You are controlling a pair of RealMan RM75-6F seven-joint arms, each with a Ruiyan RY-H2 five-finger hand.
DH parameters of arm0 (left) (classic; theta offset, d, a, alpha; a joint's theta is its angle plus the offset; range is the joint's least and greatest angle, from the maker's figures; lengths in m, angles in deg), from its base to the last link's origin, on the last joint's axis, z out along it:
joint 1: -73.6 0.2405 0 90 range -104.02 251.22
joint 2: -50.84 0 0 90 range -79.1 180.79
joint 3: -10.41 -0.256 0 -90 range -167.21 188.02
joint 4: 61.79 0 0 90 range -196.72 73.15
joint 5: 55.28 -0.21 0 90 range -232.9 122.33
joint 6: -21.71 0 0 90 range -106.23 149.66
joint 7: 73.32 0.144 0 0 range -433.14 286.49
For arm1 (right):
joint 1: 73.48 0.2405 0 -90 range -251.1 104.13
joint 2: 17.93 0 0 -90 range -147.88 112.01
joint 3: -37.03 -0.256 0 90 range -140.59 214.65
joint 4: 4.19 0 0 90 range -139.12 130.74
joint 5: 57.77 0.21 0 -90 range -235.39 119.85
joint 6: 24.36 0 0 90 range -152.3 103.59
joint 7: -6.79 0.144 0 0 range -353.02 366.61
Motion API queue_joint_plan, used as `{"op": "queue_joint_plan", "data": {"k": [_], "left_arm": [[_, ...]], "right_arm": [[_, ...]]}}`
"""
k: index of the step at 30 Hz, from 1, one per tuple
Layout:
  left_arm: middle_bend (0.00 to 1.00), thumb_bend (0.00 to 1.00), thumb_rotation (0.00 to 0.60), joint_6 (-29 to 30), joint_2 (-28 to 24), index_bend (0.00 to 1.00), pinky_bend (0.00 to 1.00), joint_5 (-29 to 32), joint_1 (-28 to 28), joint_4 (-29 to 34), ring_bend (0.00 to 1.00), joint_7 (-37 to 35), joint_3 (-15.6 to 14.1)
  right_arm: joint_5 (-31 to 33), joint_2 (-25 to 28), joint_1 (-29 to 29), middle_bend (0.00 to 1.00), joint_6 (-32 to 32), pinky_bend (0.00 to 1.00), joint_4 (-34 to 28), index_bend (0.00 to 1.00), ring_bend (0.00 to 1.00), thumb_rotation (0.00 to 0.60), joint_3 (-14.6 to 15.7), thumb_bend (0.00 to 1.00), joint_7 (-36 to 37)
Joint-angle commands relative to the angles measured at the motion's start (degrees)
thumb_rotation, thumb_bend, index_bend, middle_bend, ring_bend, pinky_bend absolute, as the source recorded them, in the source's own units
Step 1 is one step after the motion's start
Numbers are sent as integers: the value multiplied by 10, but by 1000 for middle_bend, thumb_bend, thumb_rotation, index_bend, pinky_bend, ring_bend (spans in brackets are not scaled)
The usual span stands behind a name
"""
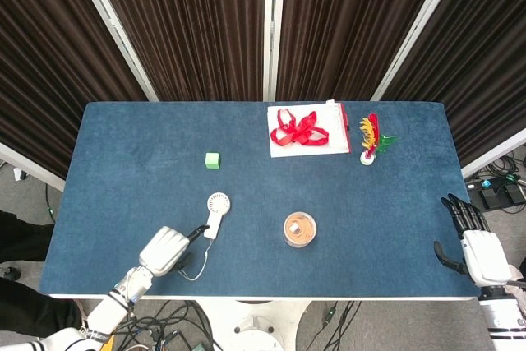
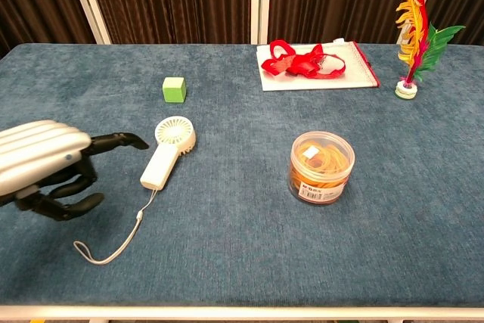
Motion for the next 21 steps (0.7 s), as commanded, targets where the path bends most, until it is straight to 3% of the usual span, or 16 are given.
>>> {"op": "queue_joint_plan", "data": {"k": [1,21], "left_arm": [[875,447,600,-14,10,125,869,16,-9,-2,885,9,4],[876,447,600,-52,42,125,867,92,-53,-29,881,63,23]], "right_arm": [[1,1,0,0,0,0,1,0,0,600,0,327,1],[8,-4,2,0,-8,0,19,0,0,600,-2,328,17]]}}
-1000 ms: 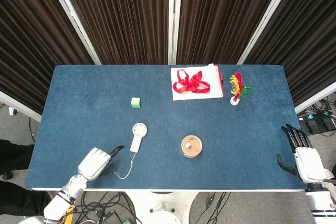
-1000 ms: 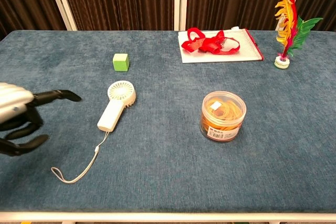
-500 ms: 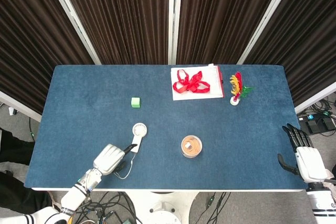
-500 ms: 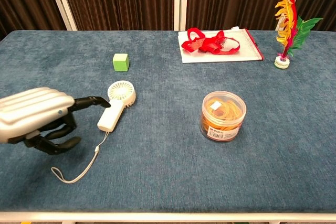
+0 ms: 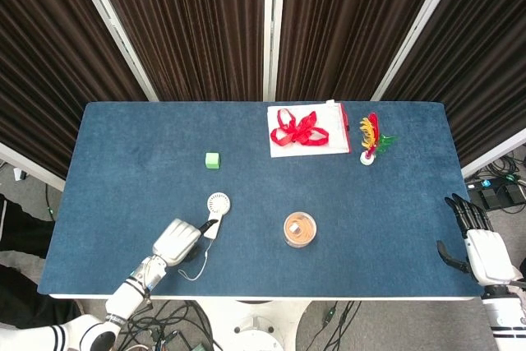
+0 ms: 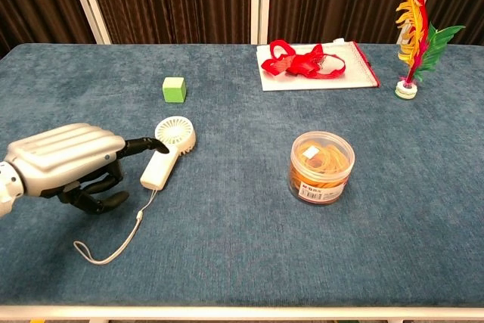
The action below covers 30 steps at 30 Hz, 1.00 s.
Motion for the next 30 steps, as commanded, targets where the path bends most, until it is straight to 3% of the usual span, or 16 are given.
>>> {"op": "queue_joint_plan", "data": {"k": [1,30], "left_arm": [[876,447,600,-2,0,125,867,5,-6,-2,881,1,3],[878,447,600,8,6,126,867,32,-27,-15,881,-1,-9]], "right_arm": [[1,0,0,0,-1,0,0,0,0,600,0,328,1],[-3,0,-3,0,4,0,6,0,0,600,3,328,5]]}}
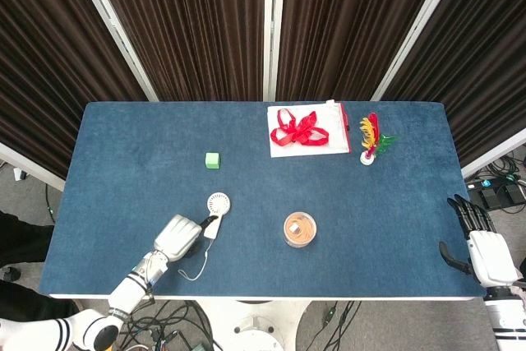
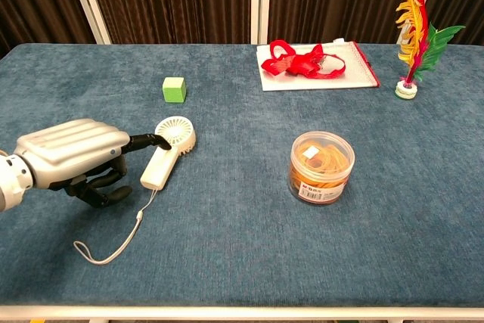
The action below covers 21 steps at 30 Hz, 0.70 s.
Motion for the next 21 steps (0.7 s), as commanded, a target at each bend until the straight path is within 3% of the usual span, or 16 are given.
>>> {"op": "queue_joint_plan", "data": {"k": [1,21], "left_arm": [[878,446,600,1,0,126,867,3,0,-1,881,-1,-1],[878,446,600,4,5,129,867,13,-5,-10,880,-2,-8]], "right_arm": [[-1,0,0,0,0,0,0,0,0,600,0,328,0],[1,-2,1,0,-2,0,2,0,0,600,0,329,-1]]}}
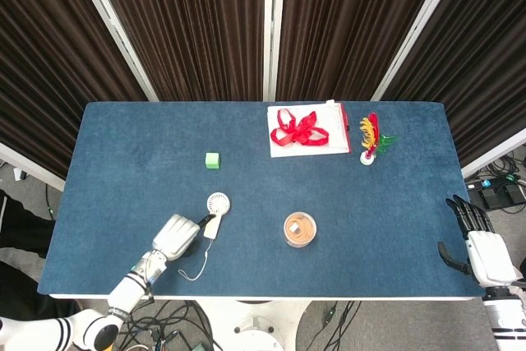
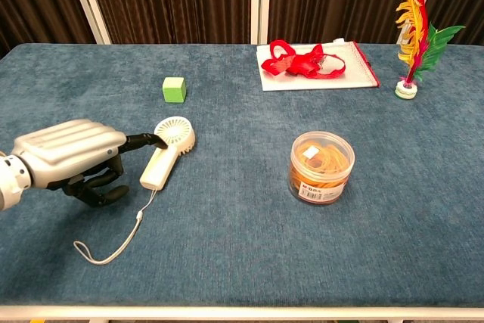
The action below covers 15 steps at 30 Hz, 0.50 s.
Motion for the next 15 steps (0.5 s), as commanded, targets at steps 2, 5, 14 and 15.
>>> {"op": "queue_joint_plan", "data": {"k": [2,5,14,15], "left_arm": [[878,446,600,0,3,129,867,-1,-1,-2,881,0,-2],[878,446,600,-2,7,131,867,1,-1,-5,881,0,-5],[878,447,600,-5,20,131,867,6,1,-22,881,-5,-12],[878,447,600,-4,20,132,867,6,2,-23,881,-5,-12]], "right_arm": [[1,0,0,0,0,0,1,0,0,600,0,328,1],[0,0,0,0,0,0,2,0,0,600,0,328,2],[1,-2,0,0,-3,0,5,0,0,600,1,328,3],[1,-2,0,0,-3,0,5,0,0,600,0,328,3]]}}
